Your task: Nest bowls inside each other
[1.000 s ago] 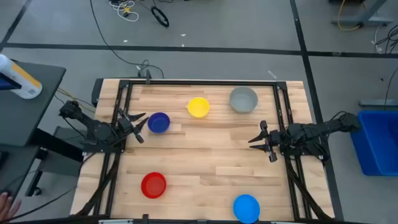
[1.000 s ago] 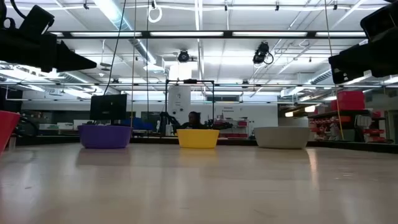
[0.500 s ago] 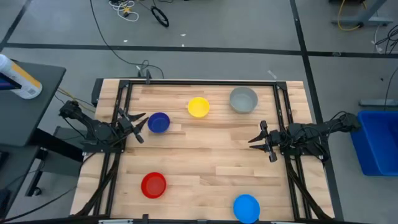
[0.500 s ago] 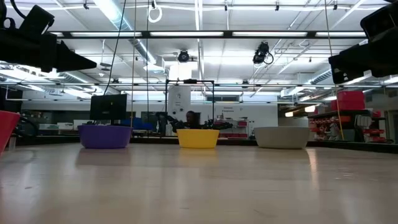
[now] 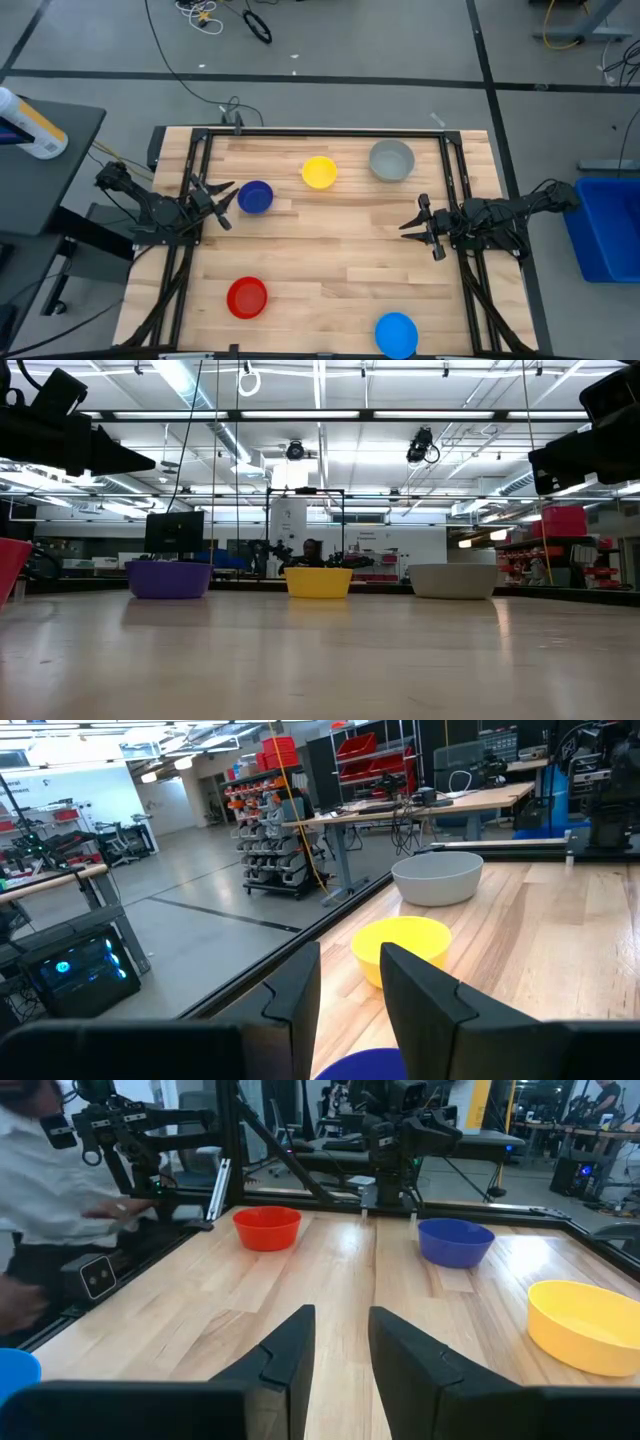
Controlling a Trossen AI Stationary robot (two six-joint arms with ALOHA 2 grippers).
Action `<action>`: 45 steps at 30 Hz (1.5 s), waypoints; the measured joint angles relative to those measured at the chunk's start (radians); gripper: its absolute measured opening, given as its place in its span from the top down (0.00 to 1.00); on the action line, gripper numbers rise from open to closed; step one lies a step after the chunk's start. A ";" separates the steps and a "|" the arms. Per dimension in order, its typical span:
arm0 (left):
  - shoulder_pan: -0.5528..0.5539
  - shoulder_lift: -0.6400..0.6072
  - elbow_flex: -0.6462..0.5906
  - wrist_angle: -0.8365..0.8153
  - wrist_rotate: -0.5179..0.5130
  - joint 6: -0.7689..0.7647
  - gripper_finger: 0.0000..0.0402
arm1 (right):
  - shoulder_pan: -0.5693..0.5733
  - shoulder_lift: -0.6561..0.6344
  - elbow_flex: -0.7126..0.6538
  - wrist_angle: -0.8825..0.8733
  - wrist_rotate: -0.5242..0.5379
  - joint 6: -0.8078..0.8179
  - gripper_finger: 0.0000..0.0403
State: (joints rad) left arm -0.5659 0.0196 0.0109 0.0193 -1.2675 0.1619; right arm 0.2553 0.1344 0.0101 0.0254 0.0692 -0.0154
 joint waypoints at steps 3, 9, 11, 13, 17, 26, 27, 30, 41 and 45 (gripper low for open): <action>0.000 0.000 0.000 0.000 0.000 0.000 0.71 | 0.000 0.000 0.000 0.000 0.000 0.000 0.74; 0.000 0.000 0.000 0.000 0.000 0.000 0.71 | 0.000 0.000 0.000 0.000 0.000 0.000 0.73; 0.000 0.000 0.000 0.000 0.000 0.000 0.71 | 0.000 0.000 0.000 0.000 0.000 0.000 0.74; 0.000 0.000 0.000 0.000 0.000 0.000 0.71 | 0.000 0.000 0.000 0.000 0.000 0.000 0.74; 0.000 0.000 0.000 0.000 0.000 -0.001 0.71 | 0.000 0.000 0.000 0.000 0.000 0.000 0.73; 0.000 0.000 0.000 0.008 0.060 -0.184 0.71 | -0.006 -0.006 0.000 0.039 -0.013 0.060 0.74; 0.000 0.000 0.000 0.009 0.072 -0.204 0.71 | -0.006 -0.003 0.000 0.043 -0.012 0.061 0.73; 0.000 0.000 0.000 0.013 0.094 -0.217 0.71 | -0.006 0.000 0.000 0.038 -0.013 0.060 0.73; 0.000 0.000 0.000 0.040 0.220 -0.204 0.71 | -0.006 0.000 0.000 0.145 0.027 0.181 0.73; 0.000 0.000 0.000 0.047 0.300 -0.179 0.71 | -0.006 0.000 0.000 0.247 0.026 0.229 0.74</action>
State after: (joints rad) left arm -0.5663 0.0196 0.0109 0.0661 -0.9674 -0.0174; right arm 0.2489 0.1341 0.0101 0.2728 0.0951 0.2138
